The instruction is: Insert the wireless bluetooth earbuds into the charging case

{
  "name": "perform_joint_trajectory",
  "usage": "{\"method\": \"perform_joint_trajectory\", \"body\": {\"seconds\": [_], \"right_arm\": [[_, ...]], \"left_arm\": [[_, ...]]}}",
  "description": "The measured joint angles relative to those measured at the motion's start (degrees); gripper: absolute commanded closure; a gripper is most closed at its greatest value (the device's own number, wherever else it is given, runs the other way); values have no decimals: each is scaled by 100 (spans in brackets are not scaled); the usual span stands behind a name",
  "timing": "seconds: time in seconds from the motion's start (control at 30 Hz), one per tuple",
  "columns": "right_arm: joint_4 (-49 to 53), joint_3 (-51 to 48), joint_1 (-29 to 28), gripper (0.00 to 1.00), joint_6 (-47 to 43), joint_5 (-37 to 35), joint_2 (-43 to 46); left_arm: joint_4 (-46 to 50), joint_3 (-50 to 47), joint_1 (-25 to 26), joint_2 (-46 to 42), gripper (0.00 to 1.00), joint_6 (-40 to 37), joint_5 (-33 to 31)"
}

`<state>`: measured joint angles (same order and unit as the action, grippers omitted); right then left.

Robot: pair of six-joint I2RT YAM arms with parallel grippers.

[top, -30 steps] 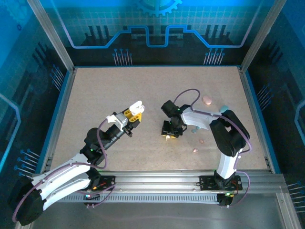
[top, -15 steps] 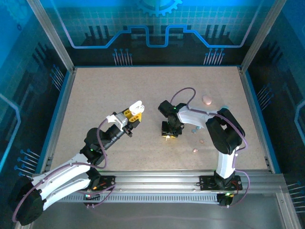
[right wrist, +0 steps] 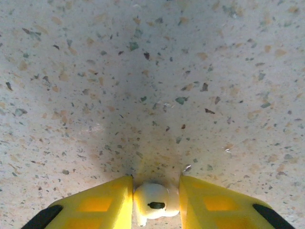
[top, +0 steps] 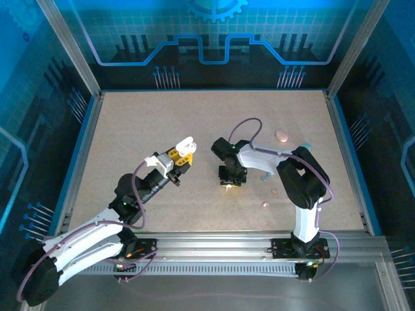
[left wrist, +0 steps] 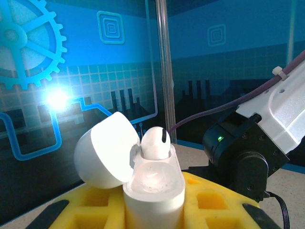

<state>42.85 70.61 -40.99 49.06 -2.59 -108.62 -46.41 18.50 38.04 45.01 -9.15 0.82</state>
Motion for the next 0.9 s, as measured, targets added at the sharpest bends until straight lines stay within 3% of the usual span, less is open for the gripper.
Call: {"method": "perform_joint_trajectory", "body": {"seconds": [0.3,0.9], "right_arm": [[173,103,-127,61,22,-151,-66],[155,63,-105,67,199,-153,-57]], "left_arm": [[-15,0,0,0,81,0,0],[-17,-2,0,0,81,15,0]]}}
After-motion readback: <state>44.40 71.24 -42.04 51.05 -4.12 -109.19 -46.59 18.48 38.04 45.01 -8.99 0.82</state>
